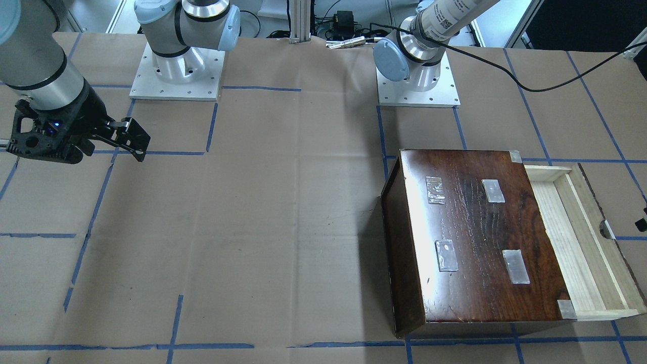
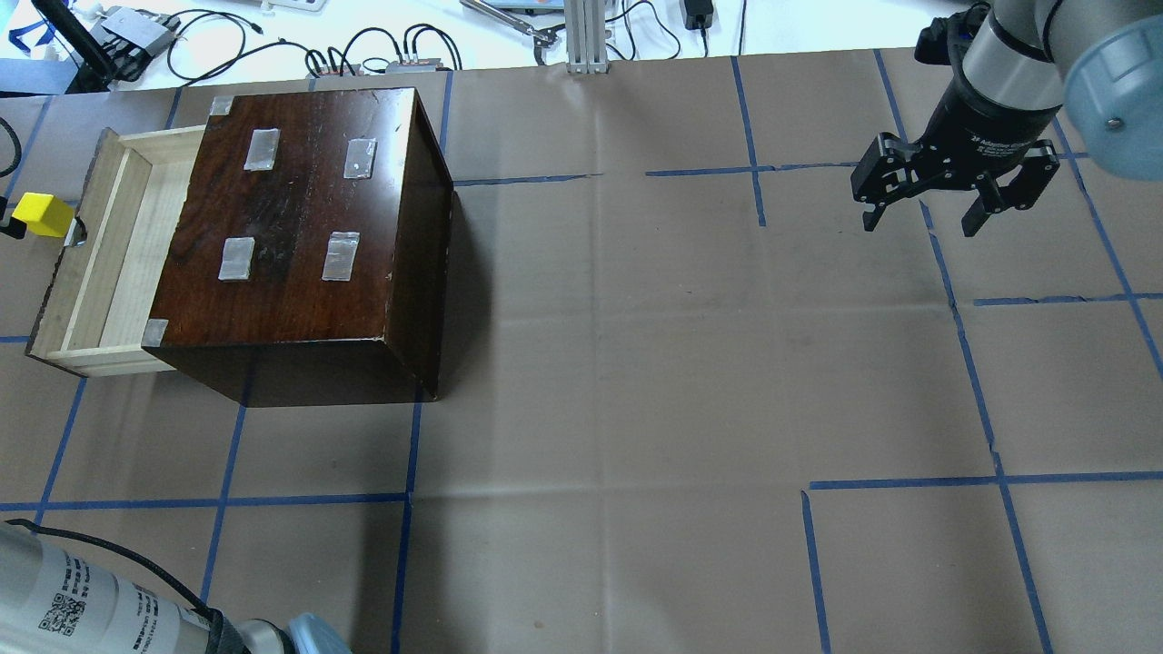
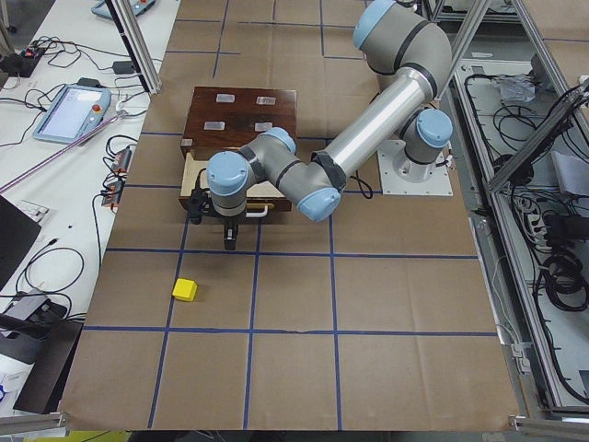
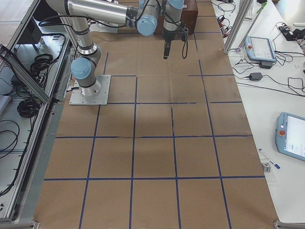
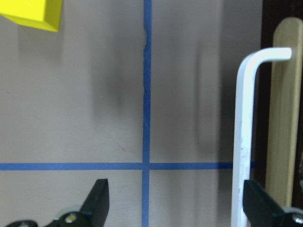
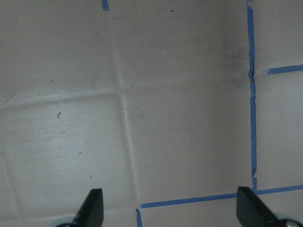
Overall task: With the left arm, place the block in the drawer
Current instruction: 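Release the handle and move the left gripper over the yellow cube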
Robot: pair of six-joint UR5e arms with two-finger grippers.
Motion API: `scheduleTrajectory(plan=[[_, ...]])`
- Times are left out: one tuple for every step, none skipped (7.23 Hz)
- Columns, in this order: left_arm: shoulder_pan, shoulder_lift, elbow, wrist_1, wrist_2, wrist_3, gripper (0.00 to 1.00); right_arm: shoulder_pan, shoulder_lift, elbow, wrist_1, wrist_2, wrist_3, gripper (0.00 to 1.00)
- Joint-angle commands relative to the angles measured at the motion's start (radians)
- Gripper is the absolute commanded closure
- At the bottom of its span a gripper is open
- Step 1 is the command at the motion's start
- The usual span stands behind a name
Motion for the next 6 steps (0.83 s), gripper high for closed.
scheduleTrajectory(plan=[[-0.001, -0.052, 0.093, 0.004, -0.002, 0.0, 0.01, 0.0, 0.0, 0.0, 0.0, 0.0, 0.0, 0.0], [-0.001, -0.113, 0.178, -0.002, 0.0, 0.001, 0.01, 0.0, 0.0, 0.0, 0.0, 0.0, 0.0, 0.0], [-0.001, -0.18, 0.287, -0.017, 0.0, 0.002, 0.01, 0.0, 0.0, 0.0, 0.0, 0.0, 0.0, 0.0], [-0.001, -0.26, 0.399, -0.051, 0.0, 0.003, 0.01, 0.0, 0.0, 0.0, 0.0, 0.0, 0.0, 0.0], [-0.001, -0.334, 0.514, -0.098, 0.001, 0.009, 0.01, 0.0, 0.0, 0.0, 0.0, 0.0, 0.0, 0.0], [0.0, -0.42, 0.65, -0.167, 0.0, 0.064, 0.01, 0.0, 0.0, 0.0, 0.0, 0.0, 0.0, 0.0]])
